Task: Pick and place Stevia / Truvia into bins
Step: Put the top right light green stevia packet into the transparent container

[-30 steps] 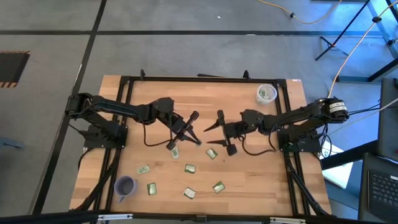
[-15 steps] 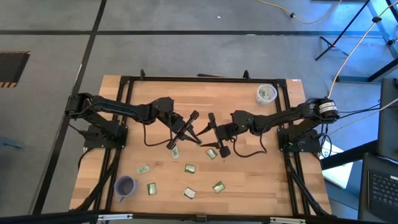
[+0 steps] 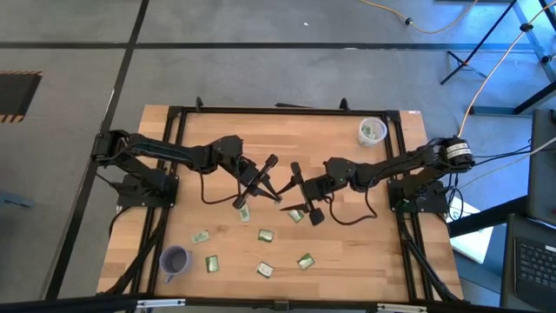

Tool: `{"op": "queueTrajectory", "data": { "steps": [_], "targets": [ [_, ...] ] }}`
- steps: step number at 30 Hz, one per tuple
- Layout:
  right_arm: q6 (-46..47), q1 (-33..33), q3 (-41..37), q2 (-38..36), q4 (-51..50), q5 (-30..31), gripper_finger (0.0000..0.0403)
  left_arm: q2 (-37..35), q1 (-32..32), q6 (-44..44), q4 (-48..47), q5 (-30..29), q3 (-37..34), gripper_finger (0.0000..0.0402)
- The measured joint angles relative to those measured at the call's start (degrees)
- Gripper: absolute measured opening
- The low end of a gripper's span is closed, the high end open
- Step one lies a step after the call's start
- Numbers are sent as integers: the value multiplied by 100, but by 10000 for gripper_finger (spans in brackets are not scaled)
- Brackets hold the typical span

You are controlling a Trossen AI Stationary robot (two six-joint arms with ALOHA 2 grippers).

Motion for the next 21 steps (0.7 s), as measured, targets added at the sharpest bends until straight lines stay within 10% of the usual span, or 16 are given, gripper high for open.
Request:
{"op": "queueTrajectory", "data": {
  "steps": [21],
  "targets": [
    [19, -2, 0, 0, -3, 7, 34, 0, 31, 2, 0, -7, 0, 4]
  ]
}}
